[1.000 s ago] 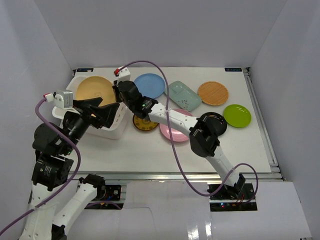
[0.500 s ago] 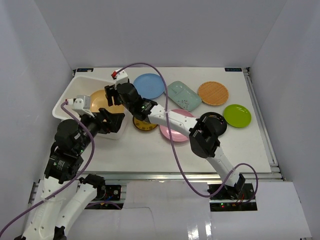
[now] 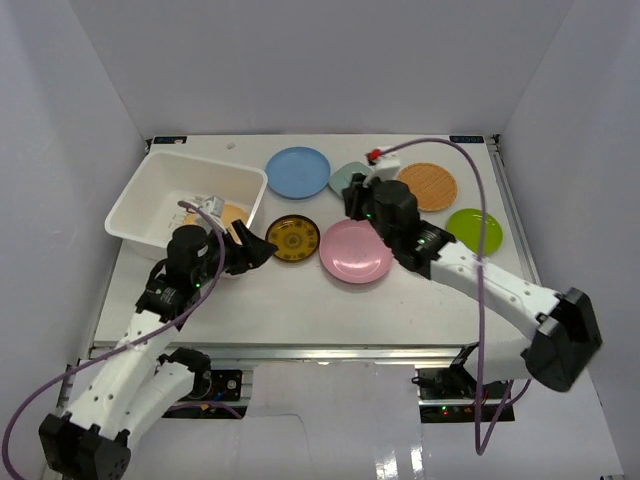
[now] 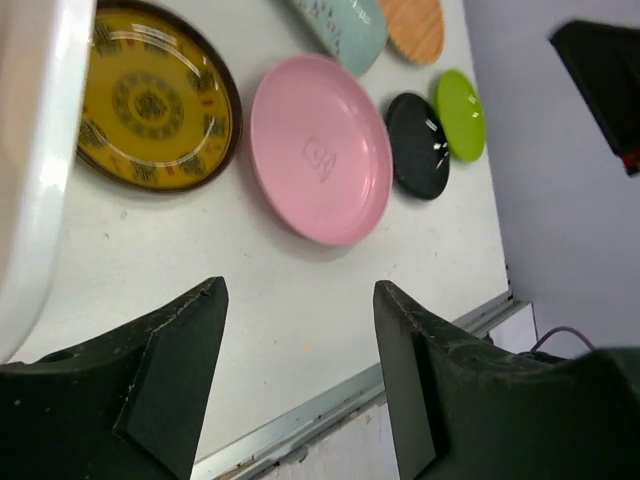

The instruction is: Place the plates into the plastic bin on the countertop

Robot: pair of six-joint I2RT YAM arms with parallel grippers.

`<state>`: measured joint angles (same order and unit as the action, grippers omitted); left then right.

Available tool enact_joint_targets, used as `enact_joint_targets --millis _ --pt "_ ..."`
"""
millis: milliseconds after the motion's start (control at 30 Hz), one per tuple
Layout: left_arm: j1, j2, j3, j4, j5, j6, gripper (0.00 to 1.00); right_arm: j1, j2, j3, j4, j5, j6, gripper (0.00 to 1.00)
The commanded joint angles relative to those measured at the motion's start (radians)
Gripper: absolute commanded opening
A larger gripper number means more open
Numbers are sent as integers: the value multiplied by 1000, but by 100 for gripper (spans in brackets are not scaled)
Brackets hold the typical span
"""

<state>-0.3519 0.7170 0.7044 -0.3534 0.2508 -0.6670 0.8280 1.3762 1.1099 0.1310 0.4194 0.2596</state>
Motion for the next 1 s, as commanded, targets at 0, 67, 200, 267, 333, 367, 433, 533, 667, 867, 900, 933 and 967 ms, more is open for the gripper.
enact_joint_targets --millis 0,67,200,267,333,367,433,533,667,867,900,933,967 --pt "-85 110 -57 138 0 -97 70 -55 -211 -240 -2 -8 73 37" --pt "-184 162 -65 172 -123 -129 70 -76 -351 -329 -14 -36 93 37" --pt "-335 396 -31 246 -312 -166 73 -99 -495 -471 -109 -59 115 37" --pt "-386 470 9 275 -385 -175 74 -105 -558 -504 -117 -77 125 38" --pt "-395 561 39 287 -425 -180 74 -107 -591 -541 -122 -93 130 38" --pt "-401 585 46 303 -445 -183 74 -107 -611 -547 -125 -102 132 38" --pt "-404 658 55 323 -484 -178 74 -109 -621 -561 -130 -114 130 38" --pt "-412 764 98 335 -487 -183 73 -110 -637 -574 -130 -143 136 39" --pt "-437 864 158 346 -513 -171 69 -110 -634 -588 -130 -171 136 39" --pt "-437 989 227 372 -493 -146 54 -110 -609 -627 -96 -244 151 39" --pt "-437 995 236 370 -496 -140 51 -110 -609 -633 -90 -252 156 39" --pt "-437 1003 240 369 -499 -137 49 -110 -608 -637 -88 -255 161 39" --pt "-437 1009 242 360 -511 -135 45 -109 -609 -640 -87 -257 162 39"
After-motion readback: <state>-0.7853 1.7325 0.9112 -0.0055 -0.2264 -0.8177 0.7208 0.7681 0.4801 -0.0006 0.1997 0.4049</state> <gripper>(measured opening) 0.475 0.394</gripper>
